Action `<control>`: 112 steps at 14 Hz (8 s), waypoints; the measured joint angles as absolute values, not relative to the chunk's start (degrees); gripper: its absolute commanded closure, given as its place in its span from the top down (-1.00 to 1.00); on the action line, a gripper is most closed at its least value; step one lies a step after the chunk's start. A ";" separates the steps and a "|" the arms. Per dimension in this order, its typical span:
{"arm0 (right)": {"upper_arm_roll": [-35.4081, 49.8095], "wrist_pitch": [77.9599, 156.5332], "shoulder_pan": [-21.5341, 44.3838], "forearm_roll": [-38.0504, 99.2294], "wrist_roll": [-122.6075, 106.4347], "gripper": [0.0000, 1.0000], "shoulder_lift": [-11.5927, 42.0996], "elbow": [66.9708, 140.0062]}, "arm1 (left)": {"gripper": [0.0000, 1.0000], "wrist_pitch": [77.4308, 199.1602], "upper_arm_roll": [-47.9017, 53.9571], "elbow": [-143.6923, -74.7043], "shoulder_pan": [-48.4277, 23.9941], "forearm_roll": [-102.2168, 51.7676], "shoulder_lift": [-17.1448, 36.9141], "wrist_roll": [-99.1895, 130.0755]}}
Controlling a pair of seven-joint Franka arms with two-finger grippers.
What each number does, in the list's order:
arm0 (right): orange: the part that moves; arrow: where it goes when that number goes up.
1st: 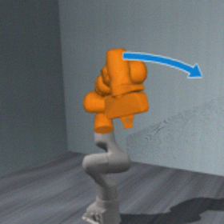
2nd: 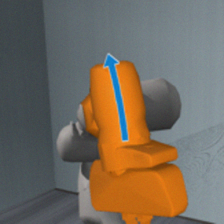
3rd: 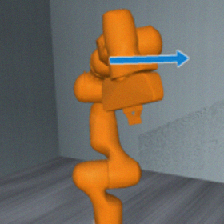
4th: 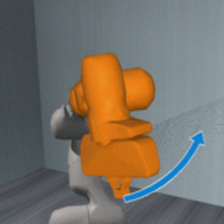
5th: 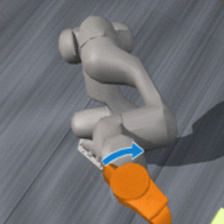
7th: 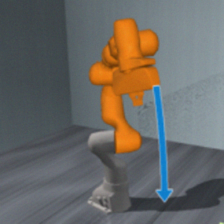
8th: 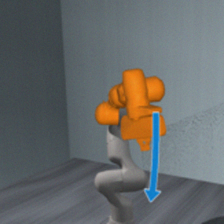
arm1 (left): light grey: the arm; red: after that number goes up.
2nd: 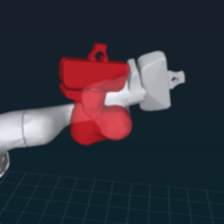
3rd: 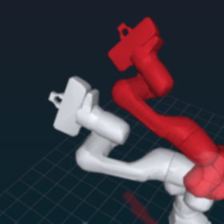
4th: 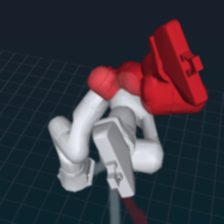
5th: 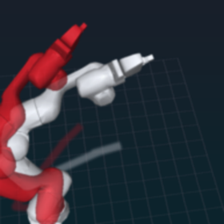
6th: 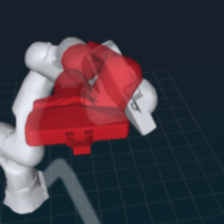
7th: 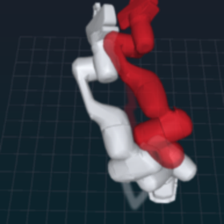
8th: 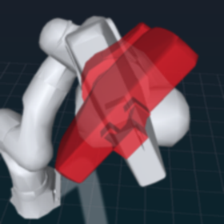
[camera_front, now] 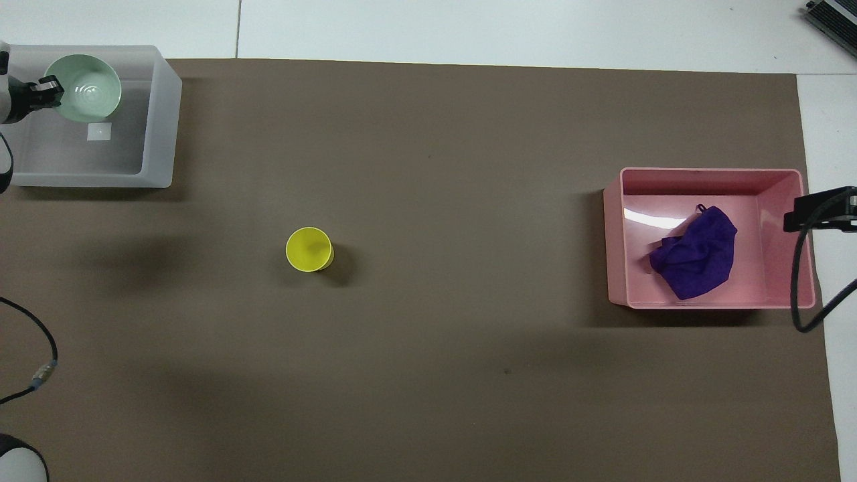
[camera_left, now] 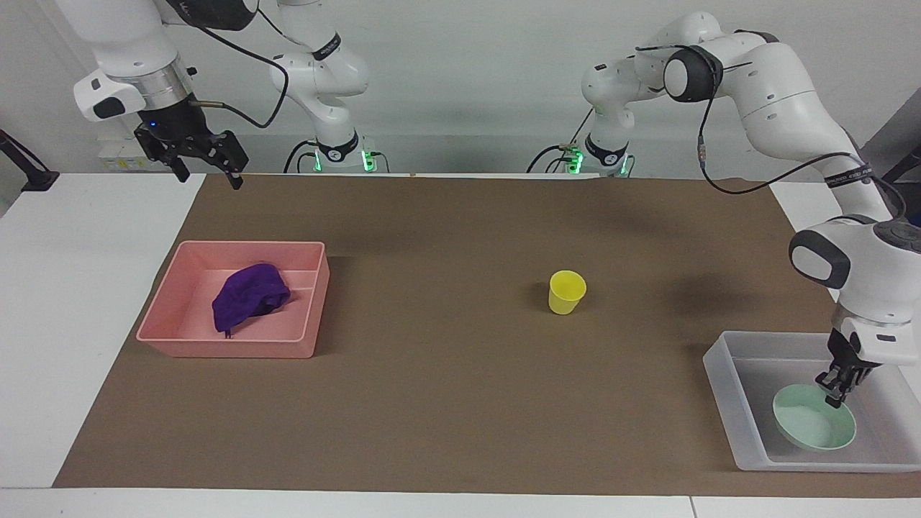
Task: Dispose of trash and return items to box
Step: 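Lower the green bowl into the clear box and open the left gripper, then move the left gripper out of the box toward the yellow cup, then grasp the yellow cup with the left gripper, then carry the yellow cup with the left gripper into the clear box, then lower the cup into the green bowl and open the left gripper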
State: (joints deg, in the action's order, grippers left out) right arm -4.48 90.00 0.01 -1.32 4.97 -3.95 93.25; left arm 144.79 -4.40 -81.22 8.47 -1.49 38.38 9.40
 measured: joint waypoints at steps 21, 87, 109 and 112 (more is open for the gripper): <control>-3.52 88.14 0.45 -1.40 4.89 1.00 -4.58 92.16 | -0.07 110.88 -3.32 -84.70 0.20 -1.50 17.94 9.45; -3.52 88.11 0.44 -1.33 5.16 1.00 -4.56 92.33 | -1.00 127.56 -4.82 -82.32 8.54 -7.92 25.34 1.29; -3.52 88.11 0.44 -1.33 5.16 1.00 -4.56 92.57 | 1.00 124.89 -3.70 -86.60 5.22 -8.06 21.86 -9.38; -3.52 88.11 0.44 -1.33 5.16 1.00 -4.56 92.57 | 1.00 114.90 -3.70 -87.61 1.82 -8.05 15.77 -10.51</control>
State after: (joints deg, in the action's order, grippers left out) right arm -3.52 88.11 0.44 -1.33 5.16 -4.56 92.57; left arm 114.90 -3.70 -87.61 1.82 -8.05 15.77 -10.51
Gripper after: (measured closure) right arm 0.000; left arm 0.000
